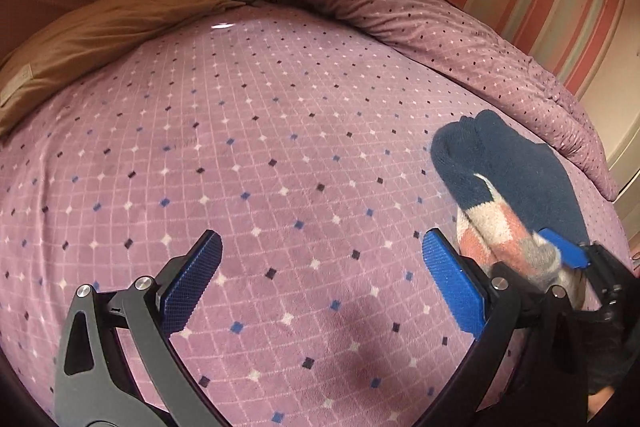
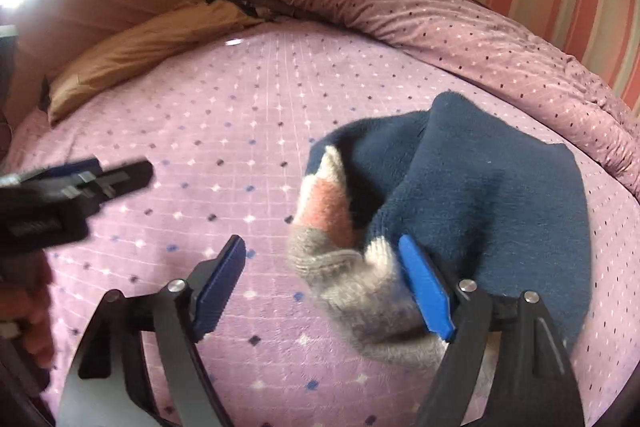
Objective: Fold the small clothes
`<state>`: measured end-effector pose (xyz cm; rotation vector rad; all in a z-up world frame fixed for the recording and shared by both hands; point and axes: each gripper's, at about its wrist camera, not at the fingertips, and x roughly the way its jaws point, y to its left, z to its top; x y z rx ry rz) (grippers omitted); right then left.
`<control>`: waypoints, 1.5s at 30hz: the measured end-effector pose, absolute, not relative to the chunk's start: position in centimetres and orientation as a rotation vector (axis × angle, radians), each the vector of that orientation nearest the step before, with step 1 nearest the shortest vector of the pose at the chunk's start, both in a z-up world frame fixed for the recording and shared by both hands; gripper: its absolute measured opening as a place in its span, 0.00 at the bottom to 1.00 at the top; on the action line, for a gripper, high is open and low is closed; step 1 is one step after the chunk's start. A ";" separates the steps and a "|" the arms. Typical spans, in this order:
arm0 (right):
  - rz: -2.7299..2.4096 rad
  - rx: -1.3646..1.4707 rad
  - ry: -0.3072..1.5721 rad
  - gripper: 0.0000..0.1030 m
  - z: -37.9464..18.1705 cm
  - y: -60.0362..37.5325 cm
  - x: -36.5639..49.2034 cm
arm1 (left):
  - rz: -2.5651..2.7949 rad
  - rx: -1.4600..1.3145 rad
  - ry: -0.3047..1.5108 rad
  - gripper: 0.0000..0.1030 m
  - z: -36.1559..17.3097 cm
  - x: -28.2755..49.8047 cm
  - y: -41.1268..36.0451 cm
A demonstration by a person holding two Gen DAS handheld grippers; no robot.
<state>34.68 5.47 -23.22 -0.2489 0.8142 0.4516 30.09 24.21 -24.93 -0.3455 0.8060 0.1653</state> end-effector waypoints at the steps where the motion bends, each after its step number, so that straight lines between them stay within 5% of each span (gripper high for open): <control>1: 0.455 -0.218 0.813 0.80 -22.4 4.8 34.4 | 0.164 -0.343 0.808 0.97 -24.9 30.1 24.2; 17: 0.216 0.093 0.748 0.82 -17.7 -18.5 30.4 | -0.223 -0.259 0.916 0.97 -17.3 39.2 10.8; 26: 0.179 0.169 0.766 0.82 -20.1 -25.0 30.3 | -0.138 -0.267 1.109 0.95 -21.5 42.9 8.0; 38: 0.230 0.169 0.752 0.83 -20.1 -25.5 30.9 | -0.251 -0.385 1.167 0.76 -24.3 43.9 6.5; 45: 0.238 0.155 0.757 0.83 -20.0 -24.5 31.9 | -0.227 -0.269 1.138 0.31 -23.4 43.6 5.6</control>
